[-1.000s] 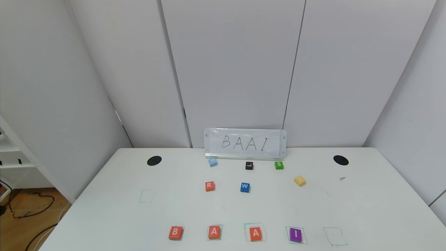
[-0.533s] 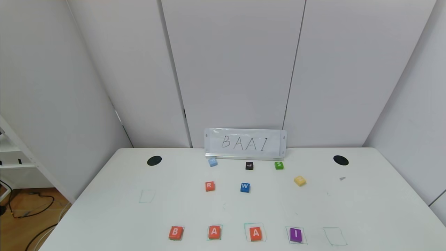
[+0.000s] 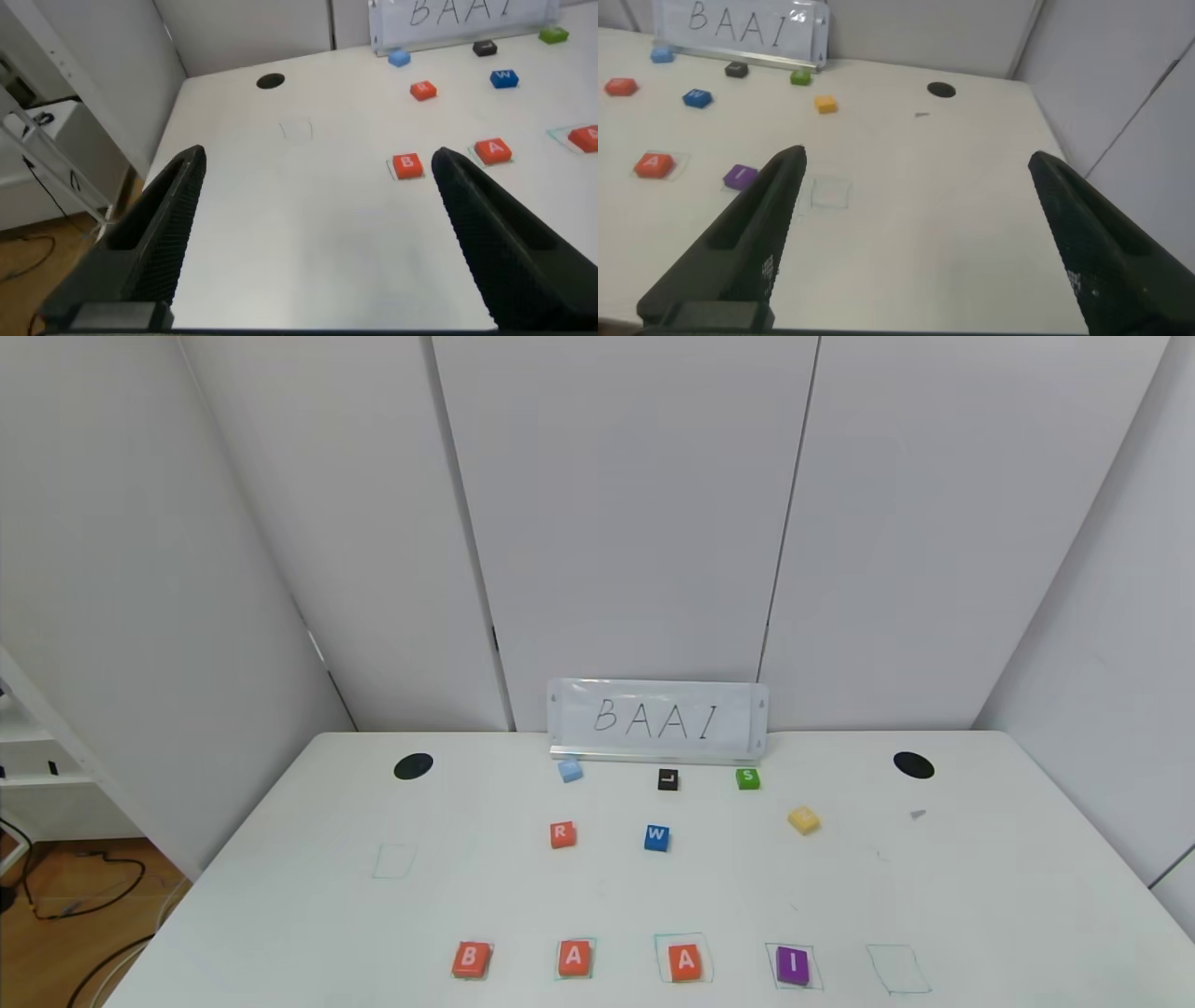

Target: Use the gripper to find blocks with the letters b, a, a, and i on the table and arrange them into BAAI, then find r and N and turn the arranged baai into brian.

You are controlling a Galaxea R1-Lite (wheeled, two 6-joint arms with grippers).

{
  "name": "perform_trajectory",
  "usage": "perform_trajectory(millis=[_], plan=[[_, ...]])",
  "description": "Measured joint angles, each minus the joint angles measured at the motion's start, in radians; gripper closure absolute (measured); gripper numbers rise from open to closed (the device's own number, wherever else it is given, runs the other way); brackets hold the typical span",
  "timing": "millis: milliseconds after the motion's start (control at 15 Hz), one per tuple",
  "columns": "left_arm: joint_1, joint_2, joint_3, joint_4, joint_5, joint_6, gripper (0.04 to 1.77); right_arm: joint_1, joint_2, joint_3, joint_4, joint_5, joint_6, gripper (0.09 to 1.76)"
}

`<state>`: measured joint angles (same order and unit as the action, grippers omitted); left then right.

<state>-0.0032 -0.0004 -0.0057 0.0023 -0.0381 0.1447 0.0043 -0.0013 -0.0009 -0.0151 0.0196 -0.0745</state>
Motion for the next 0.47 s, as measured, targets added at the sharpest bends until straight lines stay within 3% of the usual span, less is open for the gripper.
perform_trajectory(millis=[200, 467], plan=[[0.000, 0.000, 0.004, 0.009, 0.005, -0.067, 0.09, 0.000, 0.000, -0.008, 0.039, -0.004, 0.045, 0.14], [0.000, 0.000, 0.004, 0.010, 0.009, -0.083, 0.09, 0.000, 0.000, -0.010, 0.036, -0.004, 0.047, 0.14]])
